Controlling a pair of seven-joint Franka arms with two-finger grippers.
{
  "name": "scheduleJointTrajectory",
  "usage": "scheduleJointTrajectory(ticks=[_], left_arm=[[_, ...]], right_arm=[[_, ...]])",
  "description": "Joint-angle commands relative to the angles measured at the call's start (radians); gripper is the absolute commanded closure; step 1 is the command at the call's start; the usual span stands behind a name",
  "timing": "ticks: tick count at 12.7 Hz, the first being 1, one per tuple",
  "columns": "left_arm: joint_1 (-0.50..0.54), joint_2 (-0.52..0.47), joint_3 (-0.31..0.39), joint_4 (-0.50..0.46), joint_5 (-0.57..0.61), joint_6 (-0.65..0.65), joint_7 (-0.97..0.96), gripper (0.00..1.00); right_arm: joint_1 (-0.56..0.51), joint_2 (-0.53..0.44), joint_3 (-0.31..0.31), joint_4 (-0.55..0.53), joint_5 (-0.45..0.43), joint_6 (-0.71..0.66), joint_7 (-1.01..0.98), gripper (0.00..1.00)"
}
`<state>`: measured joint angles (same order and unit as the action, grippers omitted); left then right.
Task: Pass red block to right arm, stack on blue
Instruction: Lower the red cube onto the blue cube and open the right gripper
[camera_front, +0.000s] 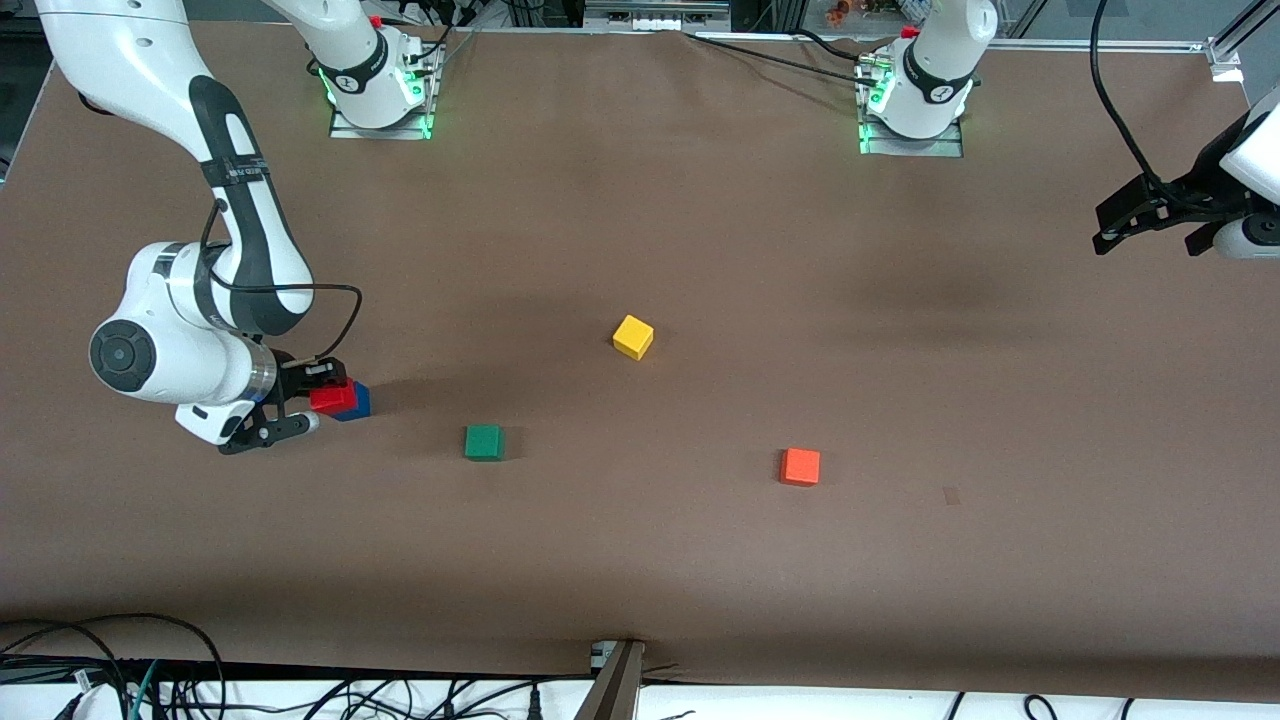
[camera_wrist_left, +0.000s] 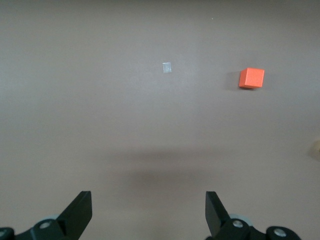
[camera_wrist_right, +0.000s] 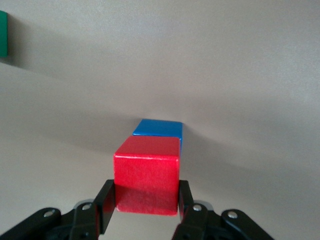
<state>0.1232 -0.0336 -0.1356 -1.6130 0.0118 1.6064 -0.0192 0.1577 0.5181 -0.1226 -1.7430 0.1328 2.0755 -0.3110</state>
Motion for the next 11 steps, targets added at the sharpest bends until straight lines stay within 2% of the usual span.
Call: scheduleJointTrajectory(ticks=[1, 2, 3, 8, 11], left_arm=[[0.0, 0.014, -0.004, 0.031, -0.018, -0.002, -0.007, 0.0], [0.001, 0.021, -0.005, 0.048, -0.018, -0.002, -0.01, 0.0], [0.004, 0.021, 0.002, 0.067, -0.019, -0.005, -0.004, 0.0], [0.007, 0.037, -0.005, 0.093, -0.016, 0.0, -0.007, 0.0], [0.009, 0.038, -0.001, 0.093, -0.016, 0.0, -0.002, 0.0]], right_arm=[[-0.006, -0.033, 0.003, -0.033, -0.004, 0.005, 0.006, 0.41], [-0.006, -0.033, -0.005, -0.03, -0.004, 0.006, 0.004, 0.13], [-0.006, -0.033, -0.006, -0.026, -0.006, 0.005, 0.001, 0.0], [-0.004, -0.058, -0.011, 0.028, -0.009, -0.021, -0.002, 0.0], [-0.004, -0.113, -0.012, 0.106, -0.013, -0.156, -0.002, 0.0]])
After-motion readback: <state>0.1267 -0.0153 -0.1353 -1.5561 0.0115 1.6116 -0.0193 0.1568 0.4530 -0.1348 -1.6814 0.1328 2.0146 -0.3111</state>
